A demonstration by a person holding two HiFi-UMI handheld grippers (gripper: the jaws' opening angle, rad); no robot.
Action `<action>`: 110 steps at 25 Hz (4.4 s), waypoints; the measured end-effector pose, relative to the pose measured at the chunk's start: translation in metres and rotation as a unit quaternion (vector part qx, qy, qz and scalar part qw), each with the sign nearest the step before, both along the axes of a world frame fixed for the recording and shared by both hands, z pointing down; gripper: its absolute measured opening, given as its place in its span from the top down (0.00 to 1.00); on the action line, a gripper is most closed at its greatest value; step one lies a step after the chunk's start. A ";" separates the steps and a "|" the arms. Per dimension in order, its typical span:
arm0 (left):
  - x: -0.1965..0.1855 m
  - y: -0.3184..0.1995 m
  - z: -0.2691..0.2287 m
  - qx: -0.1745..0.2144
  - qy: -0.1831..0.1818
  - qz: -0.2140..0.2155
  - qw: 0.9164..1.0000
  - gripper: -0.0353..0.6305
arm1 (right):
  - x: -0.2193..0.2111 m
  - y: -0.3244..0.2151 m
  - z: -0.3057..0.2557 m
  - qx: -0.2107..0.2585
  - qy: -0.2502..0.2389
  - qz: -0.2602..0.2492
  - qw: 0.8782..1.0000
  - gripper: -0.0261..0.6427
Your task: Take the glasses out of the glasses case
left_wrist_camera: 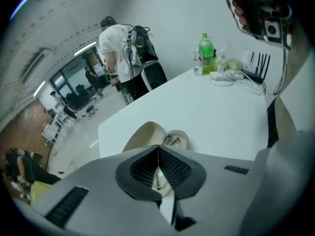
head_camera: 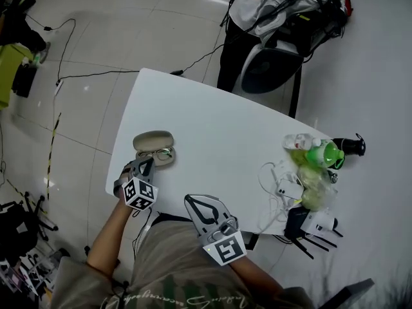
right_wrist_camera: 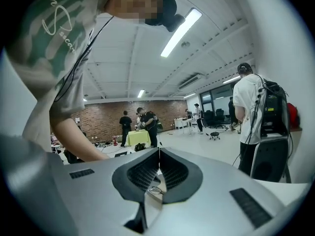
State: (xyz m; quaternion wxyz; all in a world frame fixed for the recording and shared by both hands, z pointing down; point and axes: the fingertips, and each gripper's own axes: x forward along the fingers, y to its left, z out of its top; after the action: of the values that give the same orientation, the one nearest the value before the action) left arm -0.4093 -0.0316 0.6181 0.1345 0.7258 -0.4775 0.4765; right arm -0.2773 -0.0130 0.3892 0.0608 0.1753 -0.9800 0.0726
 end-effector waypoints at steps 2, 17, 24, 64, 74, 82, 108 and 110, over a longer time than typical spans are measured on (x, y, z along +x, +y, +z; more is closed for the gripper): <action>-0.005 -0.009 0.010 -0.007 -0.037 0.025 0.999 0.94 | 0.000 -0.002 0.001 -0.008 0.003 0.007 1.000 0.94; -0.006 -0.014 0.074 -0.137 -0.084 0.122 0.979 0.86 | -0.010 -0.005 0.015 -0.024 0.022 -0.010 0.999 0.94; -0.007 -0.012 0.083 -0.156 -0.083 0.130 0.976 0.86 | -0.011 -0.012 0.025 -0.032 0.027 -0.013 0.999 0.94; 0.000 -0.010 0.082 -0.188 -0.051 0.160 0.968 0.90 | -0.013 -0.020 0.052 -0.051 0.056 -0.008 0.997 0.94; -0.009 -0.016 0.065 -0.158 -0.055 0.141 0.976 0.92 | -0.011 -0.021 0.050 -0.043 0.055 -0.001 0.998 0.94; -0.009 -0.014 0.057 -0.153 -0.037 0.126 0.979 0.92 | -0.009 -0.018 0.044 -0.035 0.054 0.002 0.998 0.94; 0.028 -0.005 0.039 -0.126 -0.014 0.179 0.976 0.92 | 0.005 -0.009 0.019 0.000 0.046 0.064 0.997 0.94; 0.031 -0.004 0.038 -0.130 -0.016 0.188 0.973 0.92 | 0.007 -0.010 0.018 0.000 0.047 0.072 0.996 0.94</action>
State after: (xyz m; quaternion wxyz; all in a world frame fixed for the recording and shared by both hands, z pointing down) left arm -0.3786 -0.0358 0.6562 0.1282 0.7713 -0.2679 0.5630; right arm -0.2699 -0.0227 0.4071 0.1010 0.2484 -0.9610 0.0683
